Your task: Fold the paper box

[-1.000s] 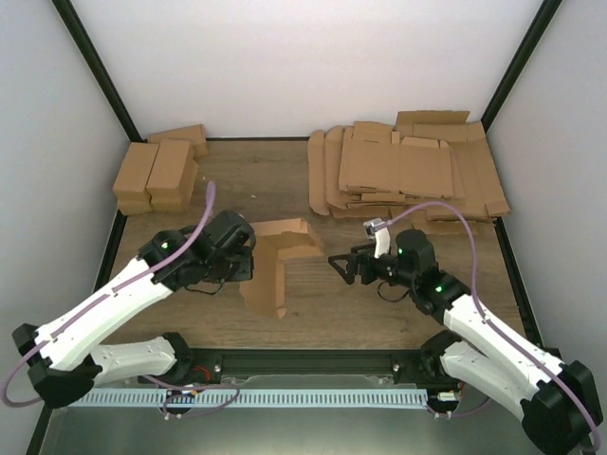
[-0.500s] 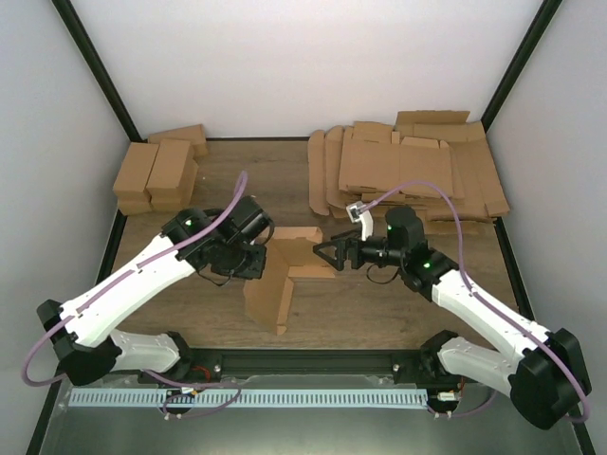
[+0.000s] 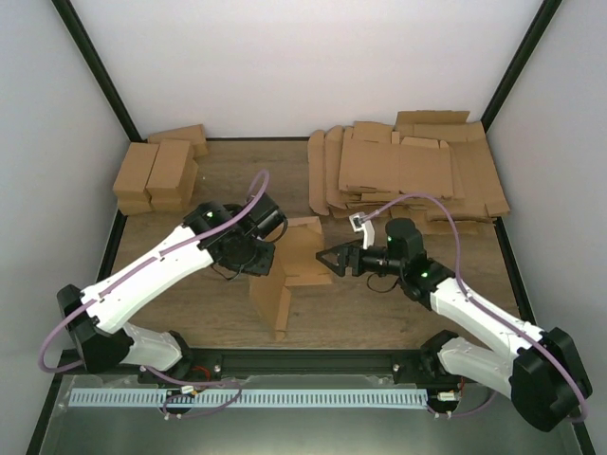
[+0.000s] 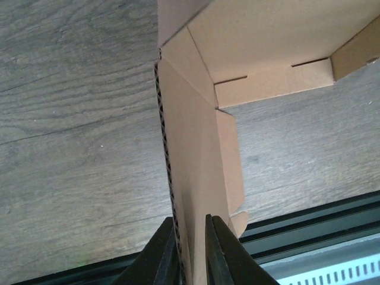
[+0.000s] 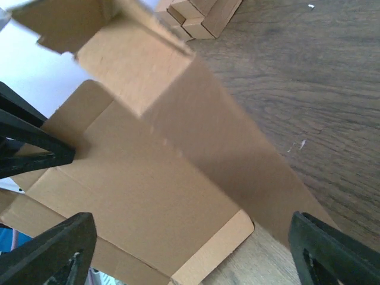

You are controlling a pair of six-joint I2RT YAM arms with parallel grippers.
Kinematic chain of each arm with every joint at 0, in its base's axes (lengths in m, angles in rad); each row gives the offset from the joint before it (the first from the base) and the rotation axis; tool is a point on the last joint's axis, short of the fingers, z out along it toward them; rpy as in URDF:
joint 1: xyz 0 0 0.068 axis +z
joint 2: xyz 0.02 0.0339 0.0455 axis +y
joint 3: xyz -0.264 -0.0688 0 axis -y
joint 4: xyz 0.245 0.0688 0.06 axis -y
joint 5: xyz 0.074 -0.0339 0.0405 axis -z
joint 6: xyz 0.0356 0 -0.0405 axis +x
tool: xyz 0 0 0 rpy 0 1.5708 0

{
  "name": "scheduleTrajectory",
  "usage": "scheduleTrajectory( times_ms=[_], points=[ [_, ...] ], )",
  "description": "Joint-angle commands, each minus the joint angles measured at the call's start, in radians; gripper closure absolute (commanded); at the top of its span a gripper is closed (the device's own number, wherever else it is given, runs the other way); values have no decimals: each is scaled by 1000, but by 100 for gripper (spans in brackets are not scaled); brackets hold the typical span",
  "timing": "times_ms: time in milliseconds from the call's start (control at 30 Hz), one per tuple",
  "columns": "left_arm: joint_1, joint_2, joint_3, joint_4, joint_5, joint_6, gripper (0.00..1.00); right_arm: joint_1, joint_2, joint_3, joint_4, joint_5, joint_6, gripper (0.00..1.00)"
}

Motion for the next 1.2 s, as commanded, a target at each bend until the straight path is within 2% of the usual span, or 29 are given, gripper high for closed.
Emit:
scheduleTrajectory(
  times_ms=[0, 33, 133, 200, 233, 267, 500, 667, 867, 1000, 1167],
  points=[
    [3, -29, 27, 46, 10, 25, 80, 3, -57, -17, 57, 40, 43, 11],
    [4, -34, 22, 66, 21, 30, 77, 3, -66, -20, 57, 50, 46, 13],
    [3, -63, -8, 129, 82, 44, 76, 3, -74, -31, 65, 73, 36, 17],
    [3, -82, -35, 172, 120, 49, 83, 2, -60, -30, 66, 77, 10, 19],
    [4, -88, -48, 186, 139, 51, 94, 2, -51, -29, 67, 85, -8, 20],
    [3, -90, -58, 194, 147, 53, 96, 2, -49, -29, 62, 104, -23, 20],
    [1, -113, -99, 212, 160, 45, 96, 3, -140, -22, 23, 149, -42, 20],
    [-3, -136, -124, 253, 180, 49, 96, 3, -247, -45, -48, 217, -46, 16],
    [-11, -146, -112, 232, 99, 44, 96, 3, -308, -18, -180, 310, -42, 16],
    [-10, -159, -43, 192, -21, 44, 96, 3, -336, -24, -170, 294, -24, 16],
    [-12, -148, 31, 123, -106, 90, 96, 2, -300, 35, -176, 280, 4, 16]
  ],
)
